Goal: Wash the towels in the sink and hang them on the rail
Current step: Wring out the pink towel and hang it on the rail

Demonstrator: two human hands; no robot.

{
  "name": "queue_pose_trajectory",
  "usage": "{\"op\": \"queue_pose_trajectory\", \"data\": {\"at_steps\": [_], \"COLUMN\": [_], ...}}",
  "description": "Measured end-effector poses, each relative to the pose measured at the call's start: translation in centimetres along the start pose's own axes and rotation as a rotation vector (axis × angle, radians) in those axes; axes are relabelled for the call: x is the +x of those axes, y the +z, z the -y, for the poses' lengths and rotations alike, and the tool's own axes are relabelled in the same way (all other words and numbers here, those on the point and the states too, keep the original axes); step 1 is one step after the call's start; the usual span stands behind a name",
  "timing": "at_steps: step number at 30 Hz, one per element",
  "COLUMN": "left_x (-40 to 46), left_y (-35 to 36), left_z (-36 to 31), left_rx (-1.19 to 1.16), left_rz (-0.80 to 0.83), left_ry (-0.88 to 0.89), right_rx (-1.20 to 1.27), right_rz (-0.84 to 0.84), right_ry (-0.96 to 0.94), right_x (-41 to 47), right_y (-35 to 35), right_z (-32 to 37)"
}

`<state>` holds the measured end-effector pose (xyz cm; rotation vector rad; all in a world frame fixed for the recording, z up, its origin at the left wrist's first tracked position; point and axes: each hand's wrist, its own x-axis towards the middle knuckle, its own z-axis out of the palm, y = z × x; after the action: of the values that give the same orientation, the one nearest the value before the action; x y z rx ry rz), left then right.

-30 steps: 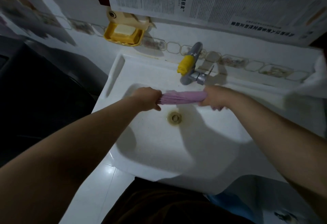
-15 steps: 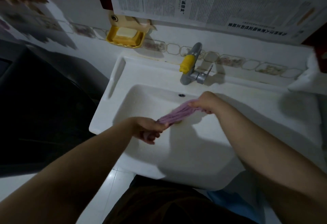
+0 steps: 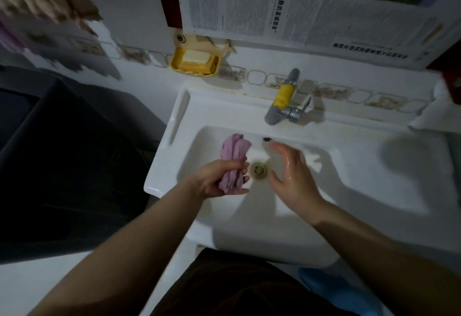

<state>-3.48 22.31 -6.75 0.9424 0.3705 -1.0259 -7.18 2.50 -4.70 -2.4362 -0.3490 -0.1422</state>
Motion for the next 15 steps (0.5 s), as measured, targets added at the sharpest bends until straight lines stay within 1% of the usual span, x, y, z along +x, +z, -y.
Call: {"op": "queue_pose_trajectory", "data": {"at_steps": [1,2,3,5,6,7,8,9,11,12,13,15], "left_x": [-0.6,-1.3,-1.9,-2.7,-3.0,-3.0,-3.0,-2.8,-2.5,-2.3,-2.2,-2.1], "left_y": [0.0,0.4,1.0,2.3,3.0,3.4,3.8,4.0,3.9,3.6,3.1,2.4], "left_z": [-0.6,-1.2,-1.9,-3.2,-3.8,-4.3,-4.6,-4.6,-4.3,-4.0,-3.7,-3.7], "left_rx": [0.150,0.299,0.428,0.632,0.705,0.779,0.864,0.997,1.404,1.603,1.761,1.989], "left_rz": [0.037,0.072,0.118,0.204,0.216,0.190,0.128,0.022,-0.234,-0.334,-0.394,-0.413], "left_ry": [-0.035,-0.062,-0.092,-0.155,-0.172,-0.168,-0.147,-0.108,0.002,0.082,0.191,0.418], "right_rx": [-0.250,-0.430,-0.513,-0.474,-0.442,-0.443,-0.488,-0.559,-0.639,-0.590,-0.466,-0.136], "right_rz": [0.008,0.044,0.086,0.149,0.184,0.232,0.304,0.391,0.518,0.566,0.624,0.714], "right_ry": [-0.140,-0.280,-0.399,-0.602,-0.654,-0.646,-0.558,-0.417,-0.112,0.028,0.190,0.504], "right_x": [0.4,1.0,1.8,3.3,3.8,4.3,4.6,4.9,4.9,5.0,5.3,6.0], "right_y": [-0.4,-0.7,-1.0,-0.9,-0.8,-0.7,-0.9,-1.1,-0.7,-0.4,-0.1,0.0], "right_z": [-1.0,-1.5,-1.4,-1.0,-0.5,-0.1,0.4,1.1,2.6,3.5,4.4,5.1]}}
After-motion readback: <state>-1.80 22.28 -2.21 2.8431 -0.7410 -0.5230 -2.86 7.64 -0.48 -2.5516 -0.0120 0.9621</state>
